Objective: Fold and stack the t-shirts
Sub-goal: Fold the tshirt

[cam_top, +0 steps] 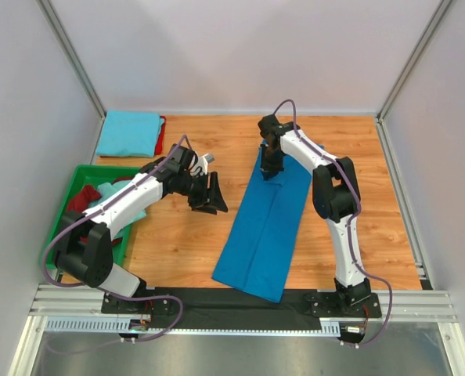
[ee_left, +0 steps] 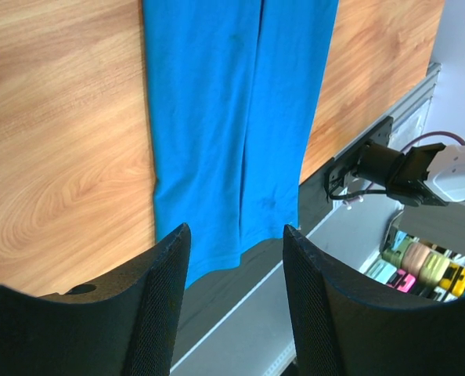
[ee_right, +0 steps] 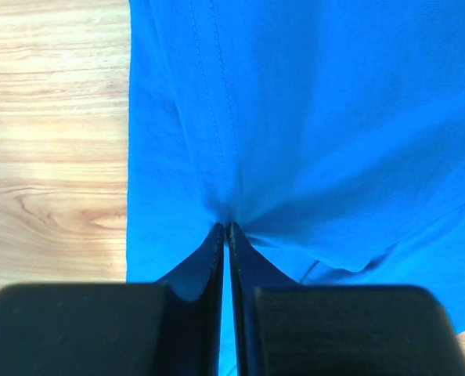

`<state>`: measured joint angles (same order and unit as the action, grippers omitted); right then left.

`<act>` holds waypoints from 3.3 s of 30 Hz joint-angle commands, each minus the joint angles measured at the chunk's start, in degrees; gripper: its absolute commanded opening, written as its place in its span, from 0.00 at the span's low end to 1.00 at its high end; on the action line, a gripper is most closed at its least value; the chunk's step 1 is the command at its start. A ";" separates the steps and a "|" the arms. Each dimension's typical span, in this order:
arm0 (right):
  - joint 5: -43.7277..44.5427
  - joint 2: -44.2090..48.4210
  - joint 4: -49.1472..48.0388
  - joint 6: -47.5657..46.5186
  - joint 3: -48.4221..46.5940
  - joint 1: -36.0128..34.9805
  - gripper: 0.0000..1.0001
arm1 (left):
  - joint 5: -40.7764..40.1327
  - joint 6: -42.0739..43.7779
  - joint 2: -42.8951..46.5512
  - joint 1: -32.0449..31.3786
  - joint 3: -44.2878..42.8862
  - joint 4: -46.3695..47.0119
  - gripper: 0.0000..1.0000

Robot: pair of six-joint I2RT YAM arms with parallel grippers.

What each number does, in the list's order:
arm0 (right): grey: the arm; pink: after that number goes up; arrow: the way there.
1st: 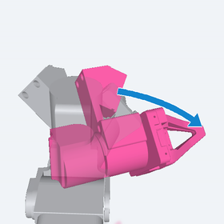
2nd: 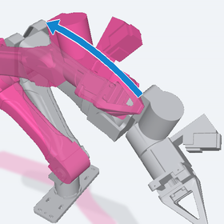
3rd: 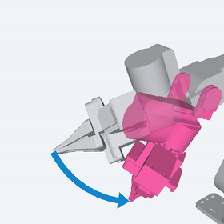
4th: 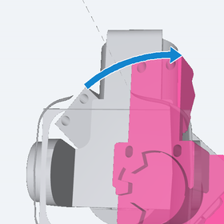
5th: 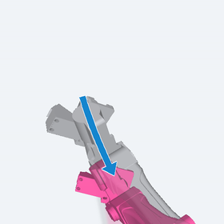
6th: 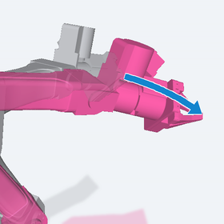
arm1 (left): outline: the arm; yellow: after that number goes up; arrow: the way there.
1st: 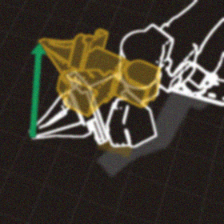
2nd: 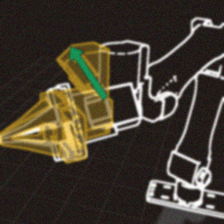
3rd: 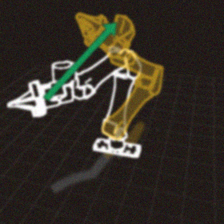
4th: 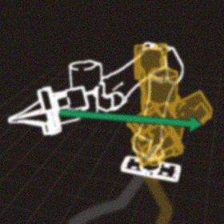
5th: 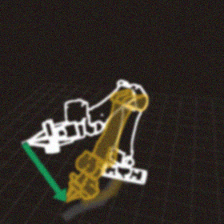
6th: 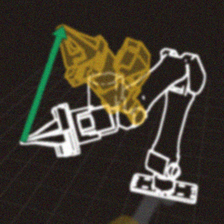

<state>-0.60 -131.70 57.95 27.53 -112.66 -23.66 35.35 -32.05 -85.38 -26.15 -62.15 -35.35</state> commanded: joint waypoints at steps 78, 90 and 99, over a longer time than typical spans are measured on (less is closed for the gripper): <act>-25.32 73.67 -21.09 25.01 81.58 -0.94 0.46 | 2.97 -3.54 -4.35 -2.94 22.33 9.60 0.60; -20.06 75.71 -25.52 33.20 91.04 -10.61 0.47 | -0.63 -3.19 -5.58 -4.70 24.09 8.72 0.62; -19.26 74.30 -28.24 35.84 94.03 -14.40 0.46 | -0.11 -4.86 -6.72 -6.28 26.03 11.53 0.58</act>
<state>-21.34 -57.49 32.27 61.30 -19.66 -37.23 39.29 -37.23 -90.32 -31.59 -37.82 -25.45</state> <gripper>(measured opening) 0.464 0.586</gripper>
